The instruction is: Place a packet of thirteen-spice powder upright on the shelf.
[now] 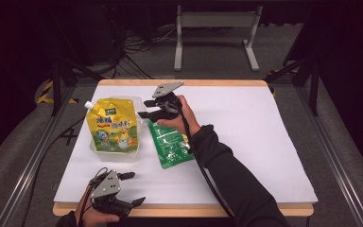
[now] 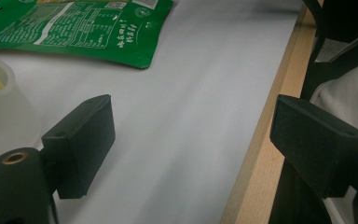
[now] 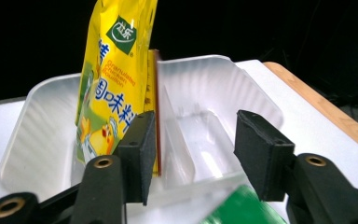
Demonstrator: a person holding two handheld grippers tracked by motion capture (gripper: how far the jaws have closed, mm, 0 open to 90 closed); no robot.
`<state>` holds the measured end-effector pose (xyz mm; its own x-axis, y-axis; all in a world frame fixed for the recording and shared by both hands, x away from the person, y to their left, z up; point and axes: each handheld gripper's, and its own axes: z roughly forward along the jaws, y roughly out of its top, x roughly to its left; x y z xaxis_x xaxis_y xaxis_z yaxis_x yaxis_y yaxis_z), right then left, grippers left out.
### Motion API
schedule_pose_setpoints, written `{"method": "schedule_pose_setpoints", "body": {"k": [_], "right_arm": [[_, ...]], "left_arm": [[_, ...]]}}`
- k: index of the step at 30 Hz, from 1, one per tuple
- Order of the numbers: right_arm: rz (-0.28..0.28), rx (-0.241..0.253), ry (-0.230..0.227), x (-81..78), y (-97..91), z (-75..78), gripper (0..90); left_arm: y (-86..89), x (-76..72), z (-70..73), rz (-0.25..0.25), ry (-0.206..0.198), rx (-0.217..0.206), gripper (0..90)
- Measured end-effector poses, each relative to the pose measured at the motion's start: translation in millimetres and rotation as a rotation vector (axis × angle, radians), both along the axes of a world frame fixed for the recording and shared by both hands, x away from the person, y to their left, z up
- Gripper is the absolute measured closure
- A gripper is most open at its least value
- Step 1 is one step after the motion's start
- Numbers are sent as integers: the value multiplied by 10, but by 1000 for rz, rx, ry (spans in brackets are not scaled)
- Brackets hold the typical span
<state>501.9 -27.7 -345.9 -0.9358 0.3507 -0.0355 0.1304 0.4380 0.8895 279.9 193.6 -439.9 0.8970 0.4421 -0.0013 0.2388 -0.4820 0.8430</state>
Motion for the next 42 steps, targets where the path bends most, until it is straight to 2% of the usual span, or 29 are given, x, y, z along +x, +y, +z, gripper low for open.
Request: {"method": "schedule_pose_setpoints", "body": {"k": [2,7,12,14,15,17,19,21,23,25,30,32,34,37,39,42], "right_arm": [[-6,-4,-3,-17,-36,15,483],[-19,-50,-17,-85,-171,42,472],[-62,-90,-20,-166,-497,44,452],[-70,-91,-16,-174,-564,41,450],[-94,-91,-11,-188,-714,29,443],[-106,-90,-6,-195,-780,21,439],[-125,-86,12,-202,-927,-17,426],[-157,-103,38,-205,-1101,-90,389],[-166,-104,46,-208,-1148,-115,389],[-191,-107,85,-217,-1315,-220,373],[-209,-140,149,-306,-1564,-426,353],[-208,-137,160,-335,-1606,-461,352],[-214,-135,203,-432,-1716,-550,344],[-220,-143,222,-496,-1765,-589,345],[-207,-135,267,-553,-1815,-624,365],[-196,-140,289,-636,-1851,-642,405]], "left_arm": [[-10,2,0,4,-1,1,147],[-37,9,5,11,-5,10,146],[-85,41,3,40,-4,27,148],[-104,45,5,44,-5,33,149],[-123,49,4,47,-5,36,150],[-166,61,3,49,0,40,150],[-215,75,0,52,3,45,152],[-280,101,-6,59,7,61,155],[-311,115,-13,61,10,66,157],[-362,145,-23,73,10,78,163],[-454,195,-36,71,14,87,176],[-480,203,-41,74,15,90,177],[-527,243,-53,81,19,102,191],[-556,274,-59,89,23,107,209],[-587,307,-61,95,21,111,243],[-624,344,-66,106,27,112,277]]}}
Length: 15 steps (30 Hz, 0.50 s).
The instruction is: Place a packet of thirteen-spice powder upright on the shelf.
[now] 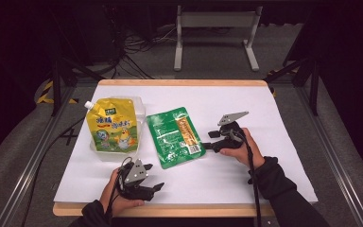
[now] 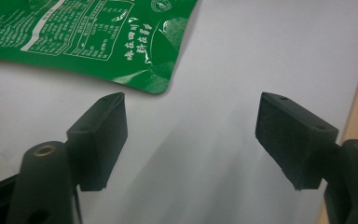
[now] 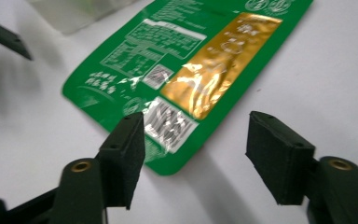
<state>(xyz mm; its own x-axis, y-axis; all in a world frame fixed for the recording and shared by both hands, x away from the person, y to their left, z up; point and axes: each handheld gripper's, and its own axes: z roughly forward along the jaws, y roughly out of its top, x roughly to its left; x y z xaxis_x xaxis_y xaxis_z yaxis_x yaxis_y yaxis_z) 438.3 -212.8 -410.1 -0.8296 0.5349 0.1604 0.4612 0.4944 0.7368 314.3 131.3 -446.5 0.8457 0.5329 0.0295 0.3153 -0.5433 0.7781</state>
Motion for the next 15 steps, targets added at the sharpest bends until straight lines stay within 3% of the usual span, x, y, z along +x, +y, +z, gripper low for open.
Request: {"method": "schedule_pose_setpoints", "body": {"k": [3,7,15], "right_arm": [[28,-4,31,-93,9,-34,464],[57,-30,55,-180,47,-92,461],[31,3,124,-174,85,-195,452]], "left_arm": [[-30,37,-5,9,2,5,328],[-71,76,-12,17,4,19,372],[-133,124,-31,31,15,42,465]]}}
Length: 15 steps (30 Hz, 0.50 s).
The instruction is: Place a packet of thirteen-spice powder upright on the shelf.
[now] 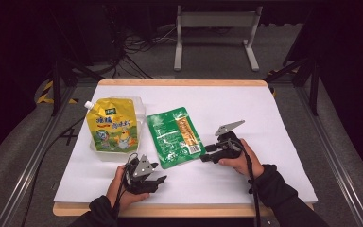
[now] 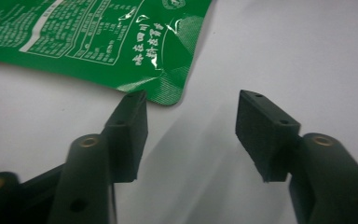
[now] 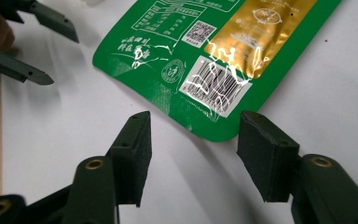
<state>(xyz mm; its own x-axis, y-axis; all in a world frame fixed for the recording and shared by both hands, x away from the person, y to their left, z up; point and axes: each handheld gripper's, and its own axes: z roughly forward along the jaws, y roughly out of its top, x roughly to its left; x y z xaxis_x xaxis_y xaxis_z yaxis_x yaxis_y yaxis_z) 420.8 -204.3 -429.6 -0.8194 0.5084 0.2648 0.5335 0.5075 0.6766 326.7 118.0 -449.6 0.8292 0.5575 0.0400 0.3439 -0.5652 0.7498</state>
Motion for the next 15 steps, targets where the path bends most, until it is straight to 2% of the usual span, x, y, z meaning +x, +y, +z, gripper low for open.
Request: {"method": "schedule_pose_setpoints", "body": {"k": [4,7,10,15], "right_arm": [[-53,42,20,45,0,-31,491],[-99,74,62,77,-21,-66,511],[-140,34,86,74,-20,-69,428],[-142,80,122,97,-38,-86,498]], "left_arm": [[-33,20,-7,0,-2,6,520],[-33,31,-18,15,-1,2,574],[-12,41,-23,31,5,-4,553],[-20,70,-53,40,15,17,535]]}}
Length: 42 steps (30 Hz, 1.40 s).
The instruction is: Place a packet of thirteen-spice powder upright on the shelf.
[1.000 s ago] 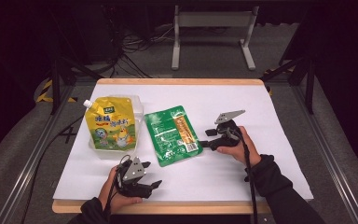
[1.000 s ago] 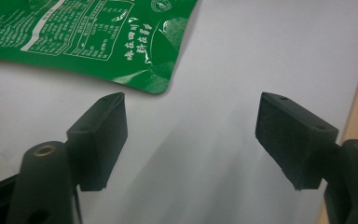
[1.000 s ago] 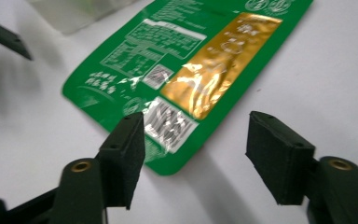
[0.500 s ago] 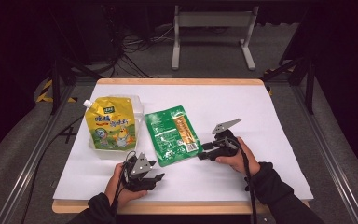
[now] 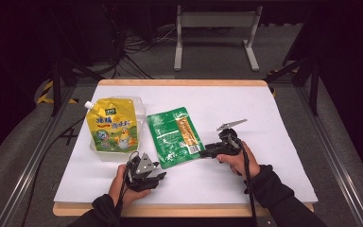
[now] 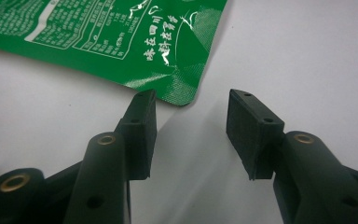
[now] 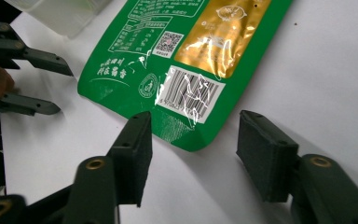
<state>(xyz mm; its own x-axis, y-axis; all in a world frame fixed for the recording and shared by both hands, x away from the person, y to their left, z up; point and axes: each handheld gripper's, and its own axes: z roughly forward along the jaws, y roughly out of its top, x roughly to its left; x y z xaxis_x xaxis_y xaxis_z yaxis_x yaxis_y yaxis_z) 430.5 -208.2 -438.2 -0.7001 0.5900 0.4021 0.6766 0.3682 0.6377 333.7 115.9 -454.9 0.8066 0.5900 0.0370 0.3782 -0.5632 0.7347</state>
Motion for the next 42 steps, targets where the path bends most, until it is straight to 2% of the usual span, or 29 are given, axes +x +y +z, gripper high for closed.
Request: {"method": "schedule_pose_setpoints", "body": {"k": [1,4,6,10,14,15,17,21,25,26,29,31,35,36,40,41,42], "right_arm": [[5,9,10,4,10,-11,505],[6,0,11,8,49,-44,625],[-12,10,10,19,41,-63,760],[-19,26,4,15,14,-66,858],[-26,24,-15,-11,-6,-43,889],[-28,24,-14,-14,-23,-47,894],[-31,20,-20,-32,-54,-40,900],[-29,15,-33,-128,-146,10,900],[-24,1,-37,-225,-217,25,900],[-13,-6,-40,-292,-261,31,900],[-3,-16,-46,-360,-302,40,900],[17,-22,-51,-468,-355,56,896],[50,-27,-50,-556,-386,55,883],[81,-25,-54,-596,-399,63,861],[114,-10,-67,-586,-400,81,790],[128,2,-76,-575,-400,95,752],[141,8,-78,-562,-397,108,665]], "left_arm": [[2,7,-5,1,3,-3,534],[5,16,-7,5,17,-15,552],[3,18,-8,3,19,-18,584],[-2,37,-9,-1,23,-23,615],[-4,51,-5,-13,28,-24,650],[-5,51,-4,-14,26,-24,685],[-5,56,-4,-14,32,-28,708],[2,51,4,-15,40,-44,685],[10,38,14,-18,33,-37,663],[14,27,13,-16,32,-33,649],[23,26,13,-12,23,-24,645],[30,37,9,-1,32,-31,632],[11,54,0,-3,34,-30,605],[-9,65,-7,-2,34,-28,594],[-37,86,-3,-2,34,-23,586],[-41,95,-4,-3,36,-27,582],[-45,111,-3,0,37,-27,579]]}}
